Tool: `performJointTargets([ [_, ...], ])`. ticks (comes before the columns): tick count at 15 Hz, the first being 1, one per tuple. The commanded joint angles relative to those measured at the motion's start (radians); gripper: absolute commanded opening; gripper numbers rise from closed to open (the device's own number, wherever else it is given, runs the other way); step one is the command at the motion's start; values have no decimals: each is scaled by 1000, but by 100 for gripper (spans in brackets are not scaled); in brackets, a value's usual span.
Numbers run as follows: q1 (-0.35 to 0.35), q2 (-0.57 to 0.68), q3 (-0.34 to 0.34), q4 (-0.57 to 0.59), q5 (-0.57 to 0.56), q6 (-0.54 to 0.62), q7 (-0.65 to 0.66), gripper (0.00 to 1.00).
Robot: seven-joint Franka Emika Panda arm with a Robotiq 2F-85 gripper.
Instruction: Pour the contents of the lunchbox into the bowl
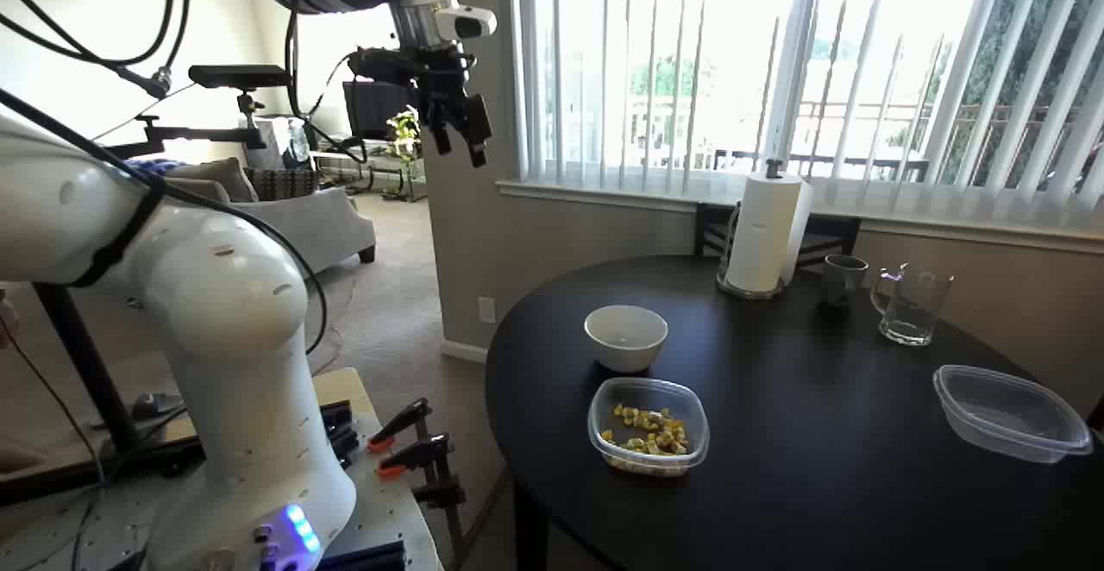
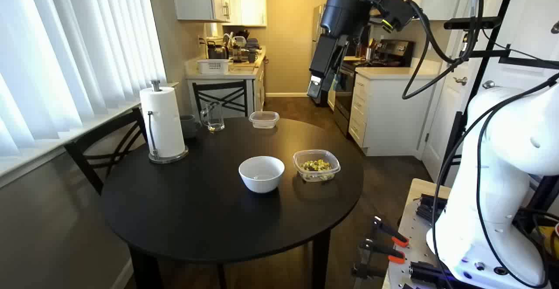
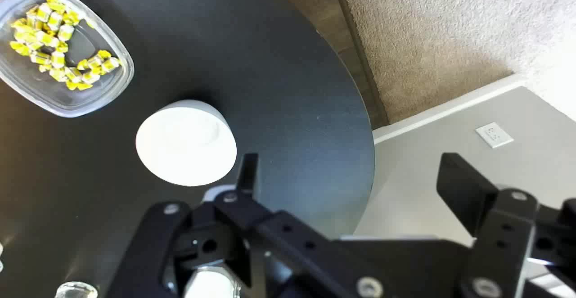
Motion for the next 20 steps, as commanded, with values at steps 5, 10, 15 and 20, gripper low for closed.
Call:
performJointTargets([
  [5, -4, 0, 2, 3, 2, -4, -2, 100],
  [10, -64, 77, -71, 15, -44, 31, -64, 100],
  [15, -176, 294, -209, -11, -72, 116, -106, 100],
  [20, -194, 593, -264, -64, 76, 324, -53, 100],
])
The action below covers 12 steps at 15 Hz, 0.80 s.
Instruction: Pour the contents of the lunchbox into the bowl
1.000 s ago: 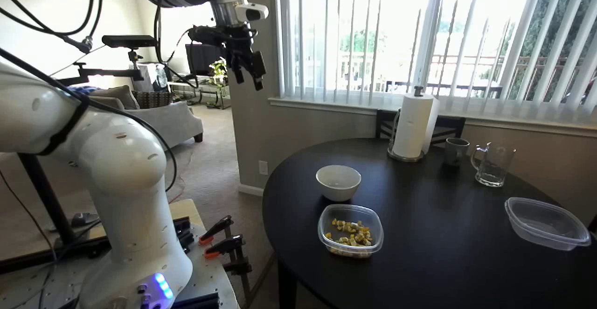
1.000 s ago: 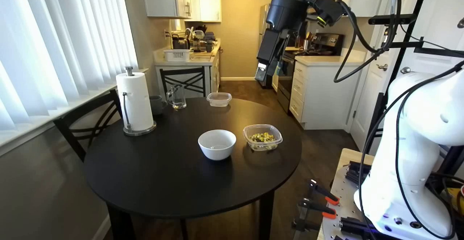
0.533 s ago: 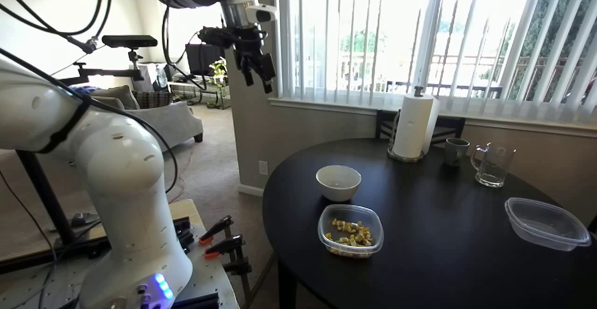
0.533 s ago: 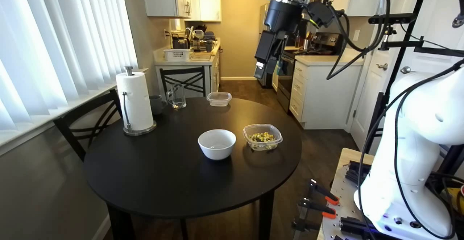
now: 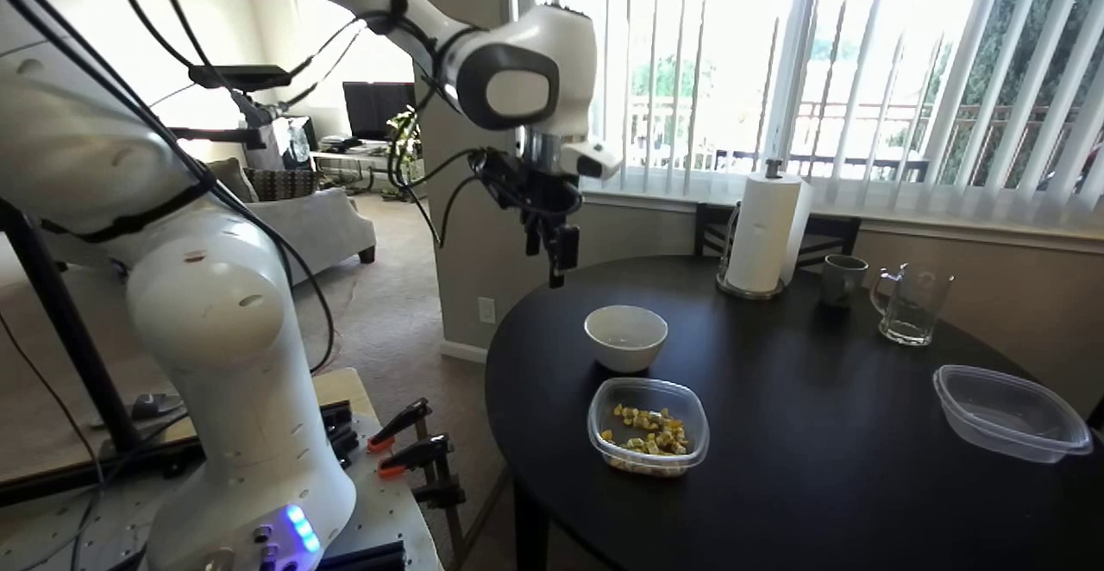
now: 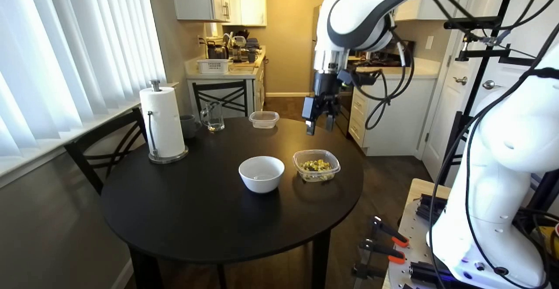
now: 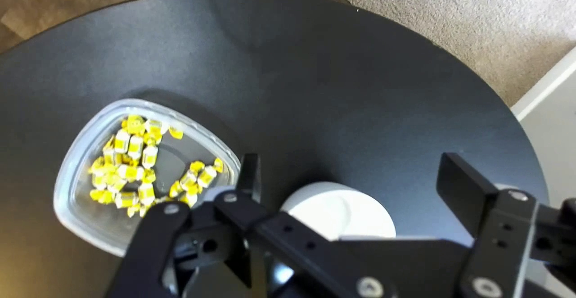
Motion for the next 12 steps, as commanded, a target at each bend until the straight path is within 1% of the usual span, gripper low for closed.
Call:
performJointTargets([
  [1, -7, 246, -26, -10, 141, 203, 19, 100],
  [3, -3, 330, -35, -13, 244, 337, 13, 100],
  [6, 3, 358, -10, -34, 371, 511, 42, 100],
  [7, 7, 357, 4, -45, 394, 572, 61, 100],
  [9, 17, 351, 36, -73, 376, 706, 139, 100],
  [10, 7, 375, 2, -34, 364, 608, 66, 100],
  [12, 10, 375, 12, -36, 364, 624, 78, 100],
])
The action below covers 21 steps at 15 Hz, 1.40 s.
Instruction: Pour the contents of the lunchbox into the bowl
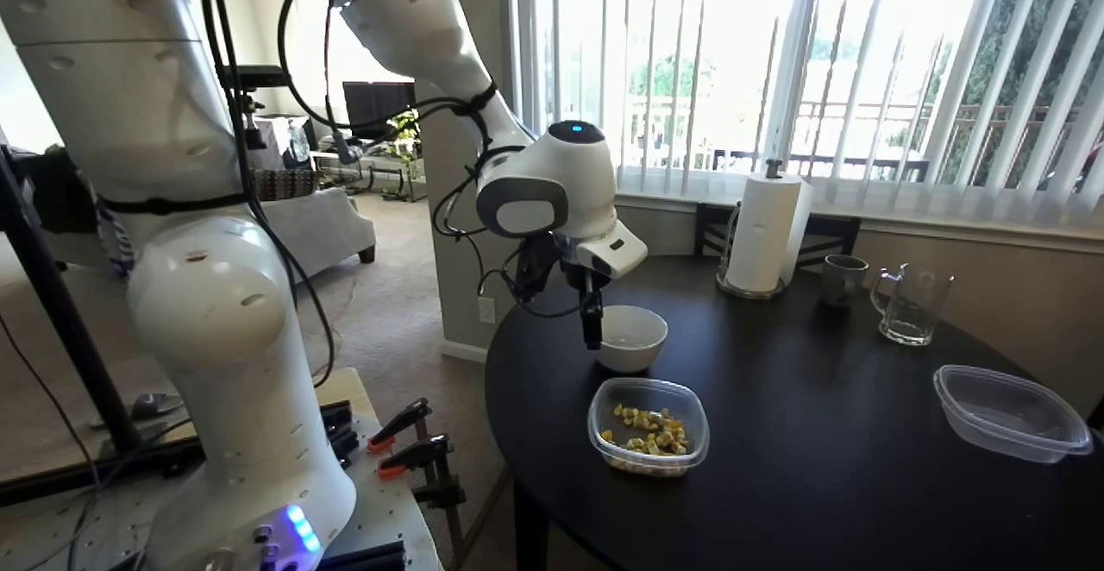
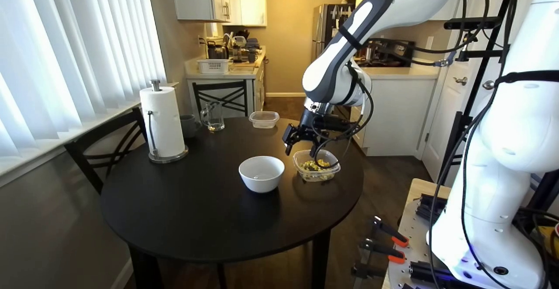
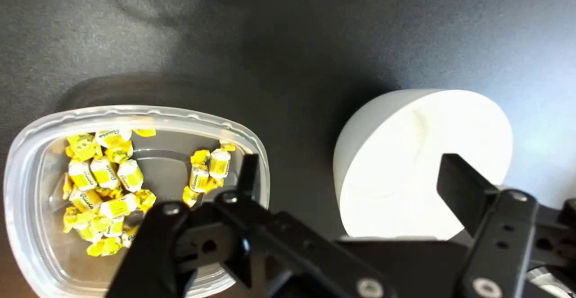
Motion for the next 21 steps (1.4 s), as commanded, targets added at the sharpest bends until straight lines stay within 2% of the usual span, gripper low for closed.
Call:
performJointTargets([
  [1, 0, 0, -2, 0, 0, 0, 0, 100],
  [5, -2, 1, -7, 0, 0, 0, -1, 100],
  [10, -31, 107, -42, 90, 9, 54, 110, 100],
  [15, -68, 287, -65, 219, -79, 71, 275, 100],
  [21, -32, 429, -128, 345, -173, 42, 440, 100],
])
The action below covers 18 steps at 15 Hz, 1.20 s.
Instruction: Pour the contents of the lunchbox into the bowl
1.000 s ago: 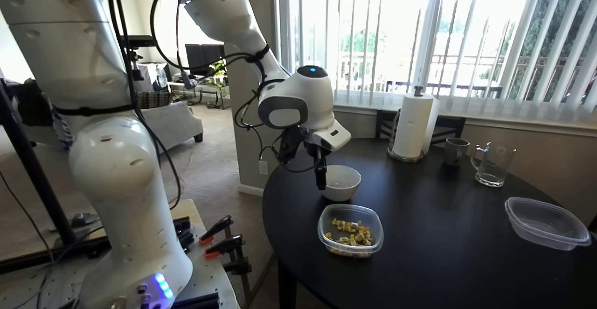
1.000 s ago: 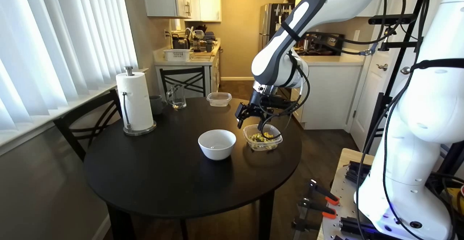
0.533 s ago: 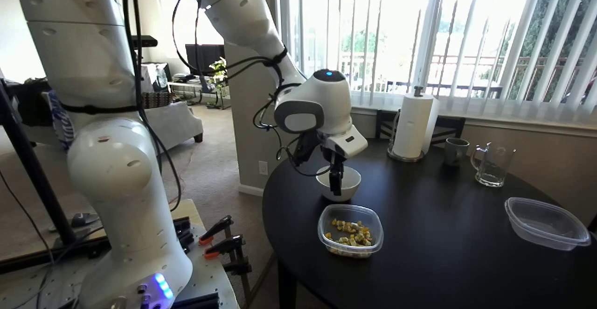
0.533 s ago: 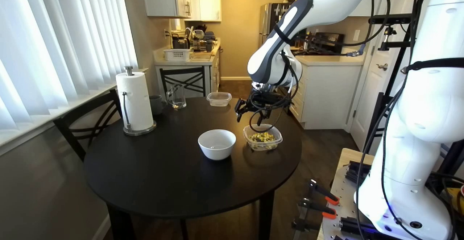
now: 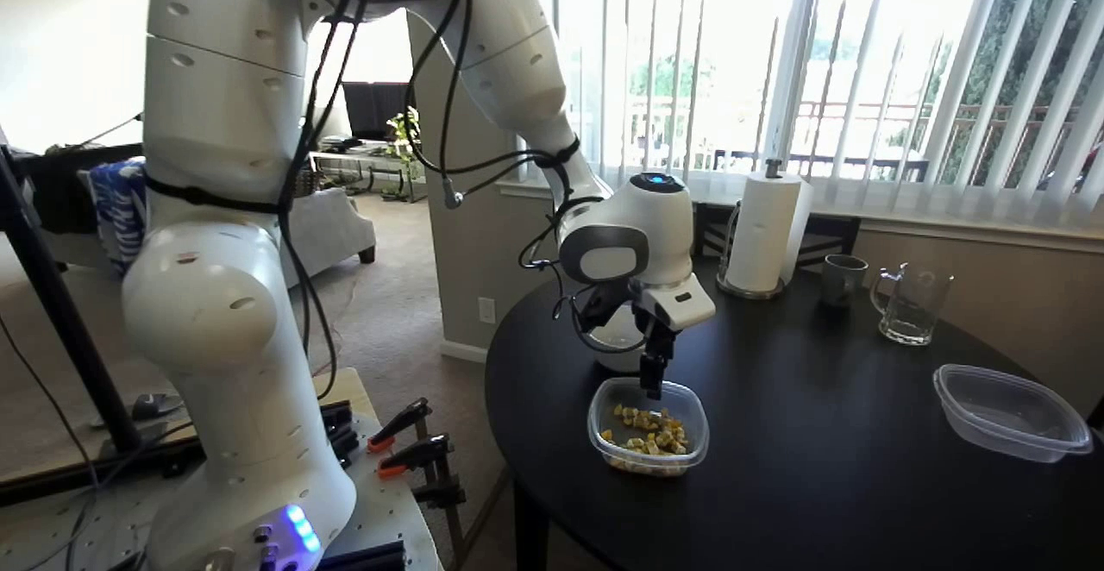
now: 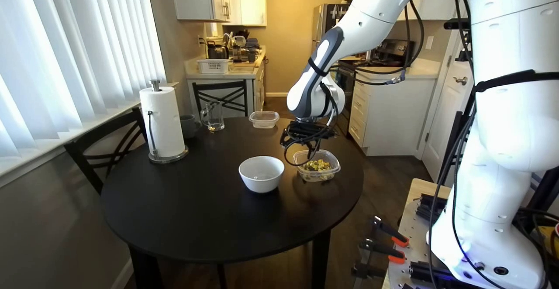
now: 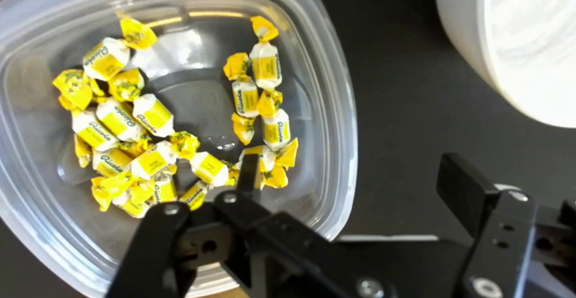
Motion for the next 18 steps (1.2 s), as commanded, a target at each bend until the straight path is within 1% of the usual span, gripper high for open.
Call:
performJointTargets([
  [1, 33, 64, -43, 63, -55, 0, 104, 100],
  [2, 40, 75, -52, 74, -63, -4, 121, 100],
  [3, 43, 85, -58, 85, -66, -5, 130, 75],
  [4, 50, 90, -66, 90, -72, -4, 141, 74],
  [9, 71, 102, -91, 98, -98, -20, 170, 41],
  [15, 78, 76, -122, 74, -133, -30, 190, 2],
  [17, 74, 64, -122, 65, -138, -35, 182, 1],
  [18, 71, 61, -119, 64, -138, -39, 176, 4],
])
